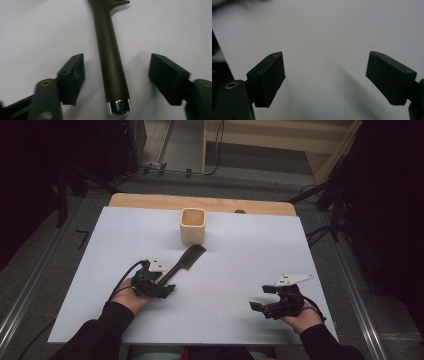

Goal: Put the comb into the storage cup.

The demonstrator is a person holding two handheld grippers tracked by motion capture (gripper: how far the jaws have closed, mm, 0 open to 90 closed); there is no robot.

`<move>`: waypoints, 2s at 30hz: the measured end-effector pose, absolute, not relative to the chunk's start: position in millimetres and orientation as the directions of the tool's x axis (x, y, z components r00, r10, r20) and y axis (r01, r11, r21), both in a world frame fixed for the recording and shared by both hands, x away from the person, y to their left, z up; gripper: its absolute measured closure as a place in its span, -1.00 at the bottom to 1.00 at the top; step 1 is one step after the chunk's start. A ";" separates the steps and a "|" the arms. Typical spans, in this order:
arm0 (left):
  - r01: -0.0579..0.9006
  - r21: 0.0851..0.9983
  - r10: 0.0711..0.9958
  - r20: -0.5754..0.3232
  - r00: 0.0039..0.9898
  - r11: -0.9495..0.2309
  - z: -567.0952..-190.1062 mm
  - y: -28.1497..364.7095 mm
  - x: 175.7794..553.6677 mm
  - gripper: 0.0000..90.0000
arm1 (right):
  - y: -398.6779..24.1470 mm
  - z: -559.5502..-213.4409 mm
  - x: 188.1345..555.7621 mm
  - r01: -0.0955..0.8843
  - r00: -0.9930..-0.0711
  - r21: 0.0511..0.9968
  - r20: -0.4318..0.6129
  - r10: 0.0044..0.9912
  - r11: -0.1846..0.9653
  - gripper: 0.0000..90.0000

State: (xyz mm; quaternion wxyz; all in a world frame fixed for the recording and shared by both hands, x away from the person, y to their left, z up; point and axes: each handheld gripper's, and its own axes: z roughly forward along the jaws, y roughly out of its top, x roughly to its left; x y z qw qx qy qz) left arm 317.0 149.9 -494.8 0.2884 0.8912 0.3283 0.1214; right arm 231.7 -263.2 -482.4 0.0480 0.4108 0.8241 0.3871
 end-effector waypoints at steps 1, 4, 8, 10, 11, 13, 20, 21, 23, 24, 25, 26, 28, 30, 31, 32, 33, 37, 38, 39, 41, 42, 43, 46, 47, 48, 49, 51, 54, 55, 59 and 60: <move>0.518 0.598 0.659 0.024 0.752 -0.612 -494.8 149.8 316.1 -0.14 | -263.3 -482.7 232.1 0.643 -0.656 0.674 0.242 0.714 0.362 -0.70; 0.527 0.598 0.668 0.018 0.744 -0.604 -493.2 149.5 314.8 0.11 | -264.1 -481.7 232.1 0.641 -0.655 0.681 0.246 0.715 0.353 -0.70; 0.528 0.596 0.663 0.009 0.749 -0.605 -492.2 150.1 315.1 0.26 | -263.5 -482.4 232.4 0.643 -0.655 0.677 0.244 0.716 0.358 -0.70; 0.535 0.594 0.668 0.005 0.744 -0.601 -491.8 151.4 316.7 0.38 | -263.1 -482.5 232.7 0.640 -0.658 0.679 0.242 0.713 0.359 -0.70; 0.541 0.598 0.673 -0.003 0.740 -0.592 -492.1 151.5 317.3 0.44 | -262.9 -482.5 232.7 0.641 -0.657 0.678 0.243 0.713 0.360 -0.70; 0.550 0.594 0.678 -0.012 0.735 -0.587 -491.5 152.5 318.8 0.51 | -262.8 -482.8 232.8 0.642 -0.657 0.676 0.243 0.713 0.361 -0.70; 0.554 0.585 0.674 -0.019 0.739 -0.592 -490.5 154.2 322.0 0.61 | -262.8 -482.5 232.3 0.642 -0.657 0.677 0.245 0.713 0.359 -0.70; 0.554 0.584 0.673 -0.017 0.739 -0.594 -490.3 153.7 322.1 0.61 | -262.7 -482.5 232.3 0.643 -0.656 0.676 0.245 0.714 0.359 -0.70; 0.554 0.580 0.674 -0.012 0.739 -0.597 -489.8 152.8 321.9 0.61 | -262.7 -482.6 232.9 0.642 -0.657 0.676 0.243 0.714 0.361 -0.70; 0.552 0.580 0.673 -0.010 0.740 -0.599 -489.8 152.7 321.9 0.61 | -262.2 -482.5 233.2 0.642 -0.658 0.677 0.244 0.712 0.361 -0.70; 0.553 0.580 0.673 -0.011 0.740 -0.599 -489.7 152.8 322.0 0.61 | -262.2 -482.5 233.2 0.642 -0.658 0.677 0.244 0.712 0.361 -0.70; 0.553 0.580 0.672 -0.014 0.741 -0.598 -489.7 152.9 322.4 0.62 | -262.1 -482.6 233.3 0.641 -0.659 0.677 0.244 0.712 0.361 -0.70; 0.556 0.576 0.671 -0.016 0.741 -0.599 -489.3 153.0 322.8 0.62 | -261.8 -482.6 233.4 0.639 -0.660 0.679 0.243 0.711 0.362 -0.70; 0.554 0.577 0.672 -0.010 0.740 -0.601 -489.3 152.5 322.2 0.62 | -262.1 -482.5 233.4 0.639 -0.660 0.679 0.242 0.711 0.361 -0.70; 0.553 0.577 0.672 -0.010 0.741 -0.601 -489.3 152.3 322.2 0.62 | -262.2 -482.7 233.4 0.641 -0.657 0.678 0.244 0.713 0.358 -0.70; 0.554 0.575 0.671 -0.011 0.741 -0.602 -489.0 152.4 322.6 0.62 | -262.2 -482.7 233.4 0.641 -0.657 0.678 0.244 0.713 0.358 -0.70; 0.556 0.574 0.671 -0.015 0.741 -0.601 -488.8 152.6 323.2 0.62 | -262.3 -482.9 233.5 0.642 -0.655 0.679 0.245 0.715 0.356 -0.70; 0.567 0.570 0.670 -0.037 0.741 -0.595 -487.8 153.6 325.4 0.62 | -264.0 -483.7 235.2 0.645 -0.648 0.679 0.245 0.721 0.349 -0.70; 0.570 0.566 0.670 -0.042 0.742 -0.596 -487.3 154.0 326.0 0.62 | -264.0 -483.7 235.2 0.645 -0.648 0.679 0.245 0.721 0.349 -0.70; 0.576 0.563 0.671 -0.051 0.740 -0.593 -486.6 154.5 326.9 0.62 | -264.5 -483.8 235.6 0.645 -0.647 0.680 0.241 0.723 0.349 -0.70; 0.581 0.566 0.668 -0.069 0.741 -0.585 -485.9 154.6 328.1 0.62 | -265.2 -484.4 236.5 0.646 -0.642 0.681 0.241 0.728 0.345 -0.70; 0.579 0.566 0.665 -0.071 0.744 -0.587 -485.0 154.6 328.5 0.62 | -265.6 -484.6 236.9 0.648 -0.639 0.680 0.239 0.732 0.344 -0.70; 0.578 0.566 0.661 -0.075 0.746 -0.588 -483.7 154.8 328.9 0.62 | -266.2 -485.0 237.5 0.649 -0.632 0.680 0.234 0.739 0.340 -0.70; 0.578 0.574 0.656 -0.091 0.750 -0.580 -479.7 155.1 329.9 0.62 | -266.6 -485.2 237.8 0.651 -0.628 0.680 0.232 0.743 0.337 -0.70; 0.576 0.576 0.650 -0.098 0.753 -0.580 -478.5 155.3 330.4 0.62 | -266.6 -485.2 237.8 0.651 -0.626 0.681 0.232 0.744 0.335 -0.70; 0.578 0.582 0.652 -0.106 0.751 -0.572 -477.6 154.9 330.5 0.62 | -266.5 -485.2 237.8 0.650 -0.625 0.682 0.231 0.745 0.334 -0.70; 0.581 0.586 0.650 -0.117 0.751 -0.565 -476.6 154.7 330.6 0.62 | -266.3 -485.1 237.7 0.651 -0.625 0.682 0.232 0.746 0.333 -0.70; 0.585 0.587 0.643 -0.137 0.754 -0.560 -474.1 154.4 331.3 0.62 | -265.6 -485.1 237.7 0.648 -0.628 0.683 0.228 0.744 0.337 -0.70; 0.588 0.592 0.637 -0.156 0.755 -0.551 -471.3 152.4 331.5 0.62 | -263.8 -485.5 237.5 0.645 -0.631 0.684 0.225 0.742 0.341 -0.70; 0.589 0.595 0.635 -0.163 0.755 -0.547 -470.5 151.8 331.6 0.62 | -263.6 -485.6 237.4 0.643 -0.632 0.685 0.224 0.741 0.342 -0.70; 0.587 0.606 0.626 -0.180 0.758 -0.537 -466.6 147.6 331.5 0.62 | -264.4 -485.3 237.4 0.640 -0.634 0.689 0.224 0.740 0.339 -0.70; 0.587 0.612 0.623 -0.188 0.759 -0.530 -465.8 146.3 331.5 0.62 | -264.6 -484.9 237.2 0.641 -0.632 0.690 0.226 0.742 0.336 -0.70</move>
